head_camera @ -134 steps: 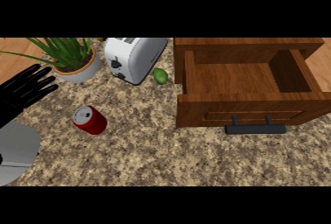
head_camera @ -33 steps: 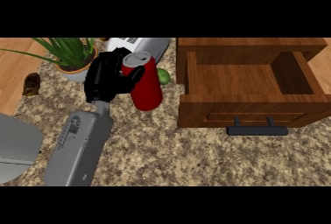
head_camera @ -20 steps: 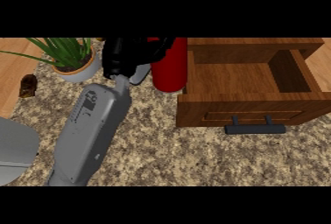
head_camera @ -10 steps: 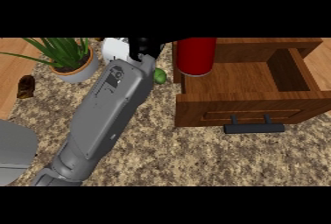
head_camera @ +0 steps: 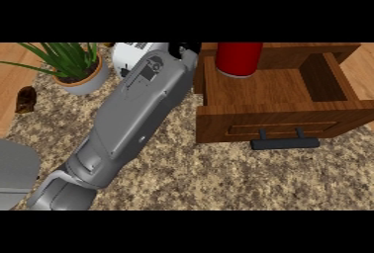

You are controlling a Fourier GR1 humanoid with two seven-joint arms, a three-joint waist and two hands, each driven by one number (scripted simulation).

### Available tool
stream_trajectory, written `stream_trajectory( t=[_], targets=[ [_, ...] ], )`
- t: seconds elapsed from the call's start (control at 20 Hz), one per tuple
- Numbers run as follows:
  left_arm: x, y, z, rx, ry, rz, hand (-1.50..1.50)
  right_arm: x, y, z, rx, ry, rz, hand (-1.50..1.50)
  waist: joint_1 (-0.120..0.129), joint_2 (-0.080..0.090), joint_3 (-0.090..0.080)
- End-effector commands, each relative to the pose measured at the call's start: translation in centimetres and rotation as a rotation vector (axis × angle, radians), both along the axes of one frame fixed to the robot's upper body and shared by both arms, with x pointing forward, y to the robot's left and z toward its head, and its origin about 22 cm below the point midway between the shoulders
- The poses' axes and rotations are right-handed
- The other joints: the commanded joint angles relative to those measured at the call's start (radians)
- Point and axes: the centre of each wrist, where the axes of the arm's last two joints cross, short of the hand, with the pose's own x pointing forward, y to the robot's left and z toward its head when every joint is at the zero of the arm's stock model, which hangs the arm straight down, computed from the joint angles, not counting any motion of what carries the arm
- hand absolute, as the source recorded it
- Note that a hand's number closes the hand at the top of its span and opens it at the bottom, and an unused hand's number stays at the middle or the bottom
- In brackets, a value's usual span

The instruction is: Pick up the can, place it into the drawer and close the drawer

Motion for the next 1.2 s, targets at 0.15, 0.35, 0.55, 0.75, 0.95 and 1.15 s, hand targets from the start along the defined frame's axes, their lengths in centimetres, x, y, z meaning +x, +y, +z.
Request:
stream_trajectory(
  t=[0.15,0.35,0.55,0.75,0.95,1.15],
  targets=[
    [0.2,-1.8,-0.5,0.011,0.038,-0.001,1.5,0.9,0.2,0.8,-0.003,0.0,0.021,-1.5,-0.018,0.003,0.001],
    [0.5,-2.2,-0.6,0.019,0.033,0.003,1.5,-0.7,1.2,0.7,-0.018,0.001,0.024,-1.5,-0.026,0.003,0.001],
    [0.1,-3.2,-0.4,0.065,0.042,0.016,1.5,0.5,1.4,1.1,0.011,-0.021,0.032,-1.5,-0.025,0.003,0.001],
    [0.5,-2.9,-1.7,0.049,0.081,0.038,1.5,1.1,1.6,0.5,0.002,-0.035,0.038,-1.5,-0.042,0.009,0.001],
    [0.7,-3.1,-2.3,0.124,0.067,0.066,1.5,0.6,0.9,1.2,-0.001,-0.019,0.047,-1.5,-0.044,0.008,0.001],
    [0.8,-3.3,-2.1,0.155,0.083,0.097,-1.5,0.8,0.8,1.2,-0.01,0.001,0.028,-1.5,-0.037,0.008,0.001]
  ],
)
